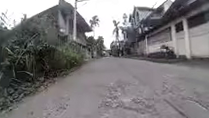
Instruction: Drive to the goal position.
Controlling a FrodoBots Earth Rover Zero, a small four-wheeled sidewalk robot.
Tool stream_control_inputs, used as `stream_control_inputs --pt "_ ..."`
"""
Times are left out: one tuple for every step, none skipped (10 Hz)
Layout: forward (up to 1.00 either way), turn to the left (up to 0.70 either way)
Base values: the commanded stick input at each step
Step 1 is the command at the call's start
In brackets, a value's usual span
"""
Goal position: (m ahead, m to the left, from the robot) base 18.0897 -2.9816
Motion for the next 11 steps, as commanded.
stream_control_inputs --pt "1.0 -0.15" --pt "1.0 -0.15" --pt "1.0 -0.15" --pt "1.0 -0.15" --pt "1.0 -0.15" --pt "1.0 -0.15" --pt "1.0 -0.15" --pt "1.0 -0.15" --pt "1.0 -0.15" --pt "1.0 -0.15" --pt "1.0 -0.15"
